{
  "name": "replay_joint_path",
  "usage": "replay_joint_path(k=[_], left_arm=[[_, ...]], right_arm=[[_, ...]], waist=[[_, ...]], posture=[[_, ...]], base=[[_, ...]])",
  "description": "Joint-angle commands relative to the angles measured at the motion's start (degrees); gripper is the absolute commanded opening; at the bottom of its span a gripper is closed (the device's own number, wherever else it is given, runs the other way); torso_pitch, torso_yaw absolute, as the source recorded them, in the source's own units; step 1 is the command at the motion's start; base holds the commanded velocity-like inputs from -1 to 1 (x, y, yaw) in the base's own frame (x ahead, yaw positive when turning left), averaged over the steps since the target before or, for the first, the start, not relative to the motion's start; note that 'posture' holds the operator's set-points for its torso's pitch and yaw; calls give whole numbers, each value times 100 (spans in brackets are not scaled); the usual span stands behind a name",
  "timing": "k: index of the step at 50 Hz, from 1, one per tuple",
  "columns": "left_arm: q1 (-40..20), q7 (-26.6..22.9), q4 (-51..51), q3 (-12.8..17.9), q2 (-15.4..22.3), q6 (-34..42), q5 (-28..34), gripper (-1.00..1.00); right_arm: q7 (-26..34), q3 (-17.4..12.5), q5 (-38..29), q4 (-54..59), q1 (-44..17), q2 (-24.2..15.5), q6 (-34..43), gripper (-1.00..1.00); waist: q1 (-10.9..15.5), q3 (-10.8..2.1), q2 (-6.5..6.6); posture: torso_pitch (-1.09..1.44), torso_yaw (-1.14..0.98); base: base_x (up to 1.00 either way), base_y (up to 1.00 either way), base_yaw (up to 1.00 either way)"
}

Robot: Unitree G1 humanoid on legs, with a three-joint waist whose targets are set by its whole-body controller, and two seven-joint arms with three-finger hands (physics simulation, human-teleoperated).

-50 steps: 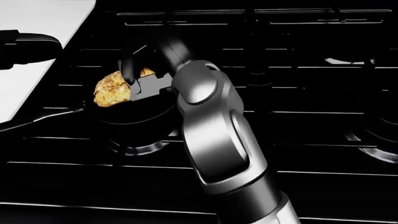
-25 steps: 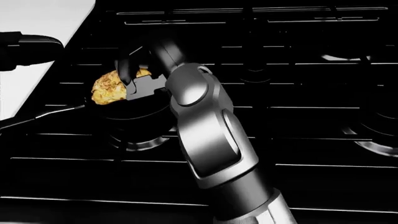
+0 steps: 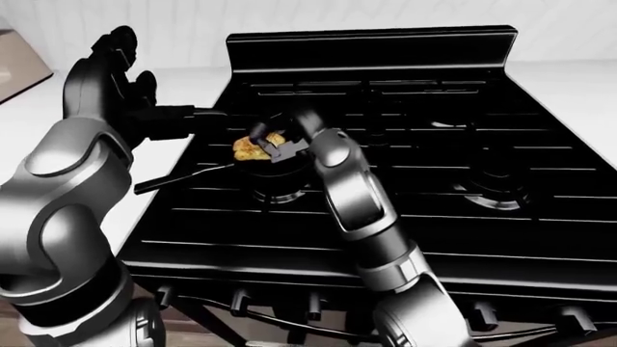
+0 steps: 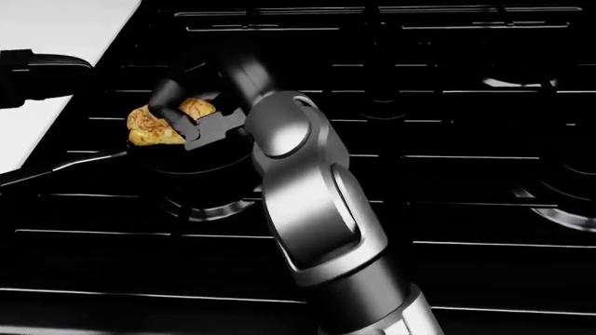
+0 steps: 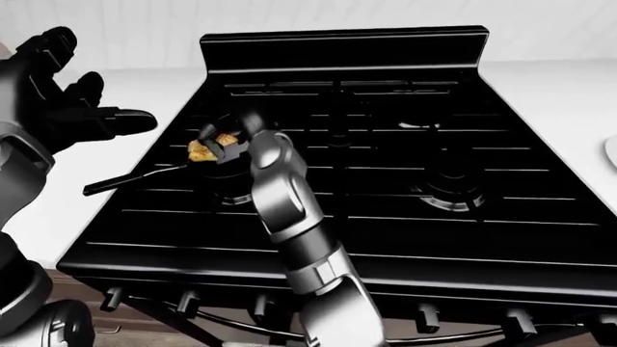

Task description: Pick the hot dog from the plate and place it in the pan.

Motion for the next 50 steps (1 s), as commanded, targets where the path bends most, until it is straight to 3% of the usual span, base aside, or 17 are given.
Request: replay_joint_path(k=[1, 12, 13, 15, 17, 23, 32, 33, 34, 43, 50], left_arm=[[-201, 42, -151, 77, 89, -134, 1, 100], [-228, 75, -146, 35, 77, -137, -11, 100], [-208, 64, -123, 24, 77, -179, 4, 100], [-232, 68, -136, 35, 80, -143, -6, 100], [-220, 73, -142, 28, 72, -146, 0, 100], [-161, 48, -135, 37, 69, -203, 18, 100], [-101, 27, -138, 25, 46, -254, 37, 100], [-121, 28, -143, 29, 51, -228, 33, 100], [-152, 40, -164, 42, 53, -175, 20, 100], [-180, 60, -163, 3, 18, -174, 31, 100], [-249, 47, -172, -26, -1, -147, 23, 100]], right_arm=[[10, -19, -98, -278, -201, -30, -108, -58], [295, -74, -423, -543, -343, -255, 152, -50], [294, -74, -433, -547, -297, -250, 122, -40], [307, -70, -456, -585, -272, -228, 150, 19], [323, -53, -481, -602, -254, -210, 155, 39], [392, -16, -569, -694, -186, -169, 197, 31], [451, -14, -655, -815, -198, -72, 266, 48], [465, -17, -654, -852, -212, -66, 296, 56], [473, -29, -650, -877, -231, -72, 313, 95], [504, -192, -527, -981, -585, -259, 536, 100], [543, -406, -319, -1343, -1131, -565, 1145, 100]], waist=[[-3, -175, 47], [14, -168, 16], [15, -165, 13], [14, -162, 10], [10, -168, 10], [3, -165, 17], [-6, -162, 28], [-8, -159, 29], [-9, -159, 31], [-17, -138, 31], [-13, -121, 26]], posture=[[0, 0], [0, 0], [0, 0], [0, 0], [0, 0], [0, 0], [0, 0], [0, 0], [0, 0], [0, 0], [0, 0]], base=[[0, 0, 0], [0, 0, 0], [0, 0, 0], [0, 0, 0], [0, 0, 0], [0, 0, 0], [0, 0, 0], [0, 0, 0], [0, 0, 0], [0, 0, 0], [0, 0, 0]])
